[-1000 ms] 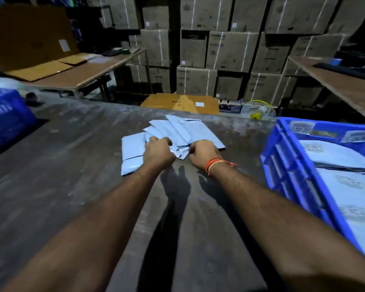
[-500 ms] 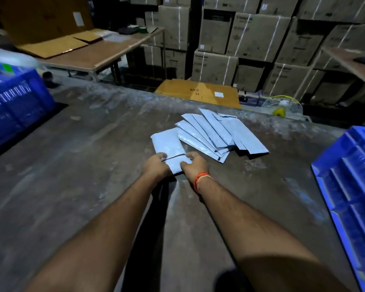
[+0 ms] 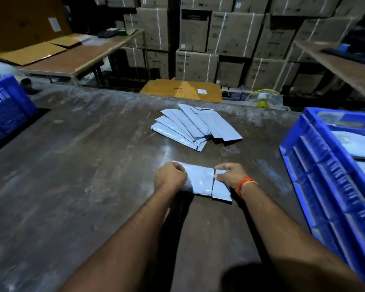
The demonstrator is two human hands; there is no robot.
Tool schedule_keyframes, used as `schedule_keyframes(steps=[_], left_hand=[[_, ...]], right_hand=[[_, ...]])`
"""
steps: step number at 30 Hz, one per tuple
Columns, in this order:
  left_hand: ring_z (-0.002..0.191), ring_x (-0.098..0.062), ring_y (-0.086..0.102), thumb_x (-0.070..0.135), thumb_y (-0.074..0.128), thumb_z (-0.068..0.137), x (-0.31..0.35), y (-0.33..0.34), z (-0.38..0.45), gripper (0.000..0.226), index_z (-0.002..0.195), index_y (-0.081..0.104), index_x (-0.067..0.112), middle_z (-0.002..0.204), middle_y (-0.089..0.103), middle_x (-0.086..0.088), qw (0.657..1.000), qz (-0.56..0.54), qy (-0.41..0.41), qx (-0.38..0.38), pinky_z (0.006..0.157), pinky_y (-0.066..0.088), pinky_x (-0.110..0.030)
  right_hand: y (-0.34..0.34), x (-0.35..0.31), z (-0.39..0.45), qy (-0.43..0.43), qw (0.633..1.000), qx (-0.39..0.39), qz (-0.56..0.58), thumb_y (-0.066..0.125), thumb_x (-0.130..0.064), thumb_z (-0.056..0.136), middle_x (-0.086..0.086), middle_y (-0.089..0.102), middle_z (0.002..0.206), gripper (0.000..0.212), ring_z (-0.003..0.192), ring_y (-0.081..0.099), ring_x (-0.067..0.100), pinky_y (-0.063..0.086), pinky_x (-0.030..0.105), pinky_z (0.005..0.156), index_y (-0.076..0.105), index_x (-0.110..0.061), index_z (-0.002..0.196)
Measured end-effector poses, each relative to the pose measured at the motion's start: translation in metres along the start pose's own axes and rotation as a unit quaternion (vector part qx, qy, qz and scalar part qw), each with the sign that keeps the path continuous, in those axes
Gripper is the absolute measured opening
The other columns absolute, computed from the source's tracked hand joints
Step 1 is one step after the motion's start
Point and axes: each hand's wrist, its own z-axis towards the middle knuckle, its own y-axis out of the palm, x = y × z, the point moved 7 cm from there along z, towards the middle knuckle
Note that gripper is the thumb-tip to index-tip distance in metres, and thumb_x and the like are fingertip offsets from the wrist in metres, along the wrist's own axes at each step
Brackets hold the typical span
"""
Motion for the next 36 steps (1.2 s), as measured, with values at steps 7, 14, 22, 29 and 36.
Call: schedule_keyframes(steps=[7, 14, 22, 29, 36], left_hand=[[0.082, -0.020, 0.059, 0.019, 0.080, 0.077, 0.003, 0.023, -0.031, 0.028, 0.092, 0.061, 0.033, 0.097, 0.062, -0.004, 0.998, -0.028, 0.045, -0.043, 0.071, 0.045, -0.024], [0.088, -0.022, 0.061, 0.015, 0.067, 0.068, 0.015, 0.014, -0.060, 0.078, 0.128, 0.040, 0.058, 0.111, 0.062, -0.009, 0.969, -0.180, 0.168, -0.023, 0.078, 0.057, -0.046], [0.108, -0.012, 0.062, -0.013, 0.049, 0.064, -0.003, 0.021, -0.132, 0.046, 0.076, 0.071, 0.026, 0.107, 0.060, -0.002, 0.945, -0.082, 0.316, -0.015, 0.093, 0.044, -0.019], [0.106, -0.015, 0.056, 0.018, 0.059, 0.078, -0.015, 0.023, -0.149, 0.021, 0.092, 0.069, 0.029, 0.110, 0.058, 0.014, 0.945, 0.029, 0.321, 0.056, 0.092, 0.043, -0.031], [0.147, -0.023, 0.026, 0.048, 0.030, 0.102, 0.011, 0.063, -0.156, 0.054, 0.152, 0.038, 0.029, 0.162, 0.029, 0.001, 0.897, 0.239, 0.370, 0.043, 0.114, 0.033, -0.045]], right_hand=[[-0.048, 0.023, -0.048, -0.053, 0.998, -0.003, 0.034, 0.075, 0.009, 0.077, 0.011, 0.071, 0.101, 0.045, 0.080, 0.064, 0.017, 0.054, 0.030, 0.078, 0.068, -0.007, 0.119], [-0.080, 0.013, -0.095, -0.205, 0.977, 0.042, 0.047, 0.067, 0.001, 0.075, -0.001, 0.059, 0.102, 0.070, 0.085, 0.057, 0.011, 0.050, 0.029, 0.085, 0.056, -0.042, 0.129], [-0.074, 0.035, -0.167, -0.374, 0.908, 0.057, -0.181, 0.051, 0.009, 0.054, -0.013, 0.050, 0.094, 0.075, 0.093, 0.052, 0.014, 0.049, 0.033, 0.084, 0.064, -0.029, 0.117], [-0.070, 0.060, -0.179, -0.351, 0.909, 0.129, -0.183, 0.054, -0.008, 0.069, -0.008, 0.059, 0.109, 0.048, 0.105, 0.053, 0.018, 0.049, 0.042, 0.088, 0.069, -0.022, 0.113], [-0.035, 0.059, -0.163, -0.269, 0.868, 0.101, -0.405, 0.023, -0.053, 0.097, -0.002, 0.019, 0.165, 0.061, 0.153, 0.013, 0.019, 0.028, 0.046, 0.113, 0.031, -0.033, 0.154]])
